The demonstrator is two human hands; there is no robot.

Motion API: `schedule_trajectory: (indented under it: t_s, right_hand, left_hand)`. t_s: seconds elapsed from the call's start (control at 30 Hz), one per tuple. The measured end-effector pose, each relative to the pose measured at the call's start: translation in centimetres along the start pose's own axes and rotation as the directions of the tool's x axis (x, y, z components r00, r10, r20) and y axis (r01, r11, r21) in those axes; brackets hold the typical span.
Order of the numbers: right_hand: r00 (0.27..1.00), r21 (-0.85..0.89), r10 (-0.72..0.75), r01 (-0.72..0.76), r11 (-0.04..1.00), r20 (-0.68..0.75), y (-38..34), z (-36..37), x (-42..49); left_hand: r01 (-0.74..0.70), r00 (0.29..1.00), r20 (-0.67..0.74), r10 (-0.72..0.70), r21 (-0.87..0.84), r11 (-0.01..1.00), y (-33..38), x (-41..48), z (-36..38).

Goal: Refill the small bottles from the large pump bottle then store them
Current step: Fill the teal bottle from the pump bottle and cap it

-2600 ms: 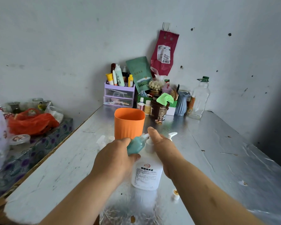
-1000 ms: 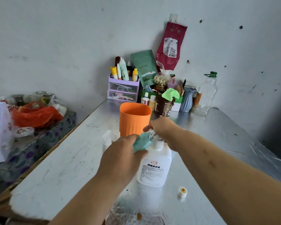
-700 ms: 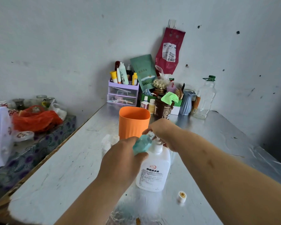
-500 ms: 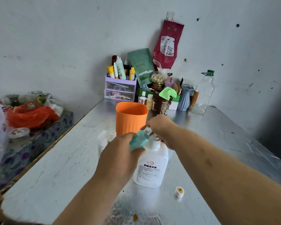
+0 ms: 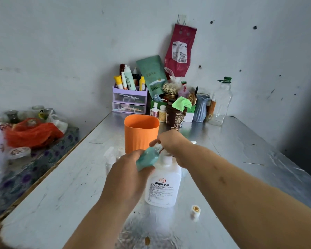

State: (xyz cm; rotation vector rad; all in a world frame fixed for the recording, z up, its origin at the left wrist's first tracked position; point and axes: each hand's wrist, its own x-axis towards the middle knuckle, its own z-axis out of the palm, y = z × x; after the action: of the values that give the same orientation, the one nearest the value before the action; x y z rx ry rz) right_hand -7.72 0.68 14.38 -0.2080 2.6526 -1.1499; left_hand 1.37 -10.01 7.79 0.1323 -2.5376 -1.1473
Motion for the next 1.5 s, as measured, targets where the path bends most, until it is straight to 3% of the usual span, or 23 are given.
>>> schedule_trajectory:
  t_s: [0.1,0.37,0.8,1.0,1.5]
  right_hand:
    - [1.0,0.085,0.012,-0.01,0.996,-0.017,0.4,-0.2,0.6]
    - [0.997,-0.065,-0.062,0.06,0.996,-0.038,0.2,-0.6,1.0]
    - [0.995,0.032,-0.076,0.078,0.996,-0.067,1.5,0.5,1.4]
    - [0.998,0.183,-0.016,0.026,0.983,-0.059,0.8,-0.1,0.4]
    - [0.994,0.052,-0.029,0.035,0.998,-0.108,1.3,0.3,1.7]
  left_hand:
    - [0.01,1.0,-0.006,-0.01,-0.039,0.999,0.6,-0.2,0.0]
    - [0.047,0.998,-0.039,-0.05,-0.093,0.995,1.1,-0.2,0.1]
    - [0.113,0.988,-0.087,-0.128,-0.167,0.98,0.3,-0.4,0.6]
    - [0.094,0.992,-0.07,-0.107,-0.165,0.982,0.9,-0.5,0.3]
    - [0.092,0.991,-0.076,-0.106,-0.166,0.982,0.8,-0.4,0.3]
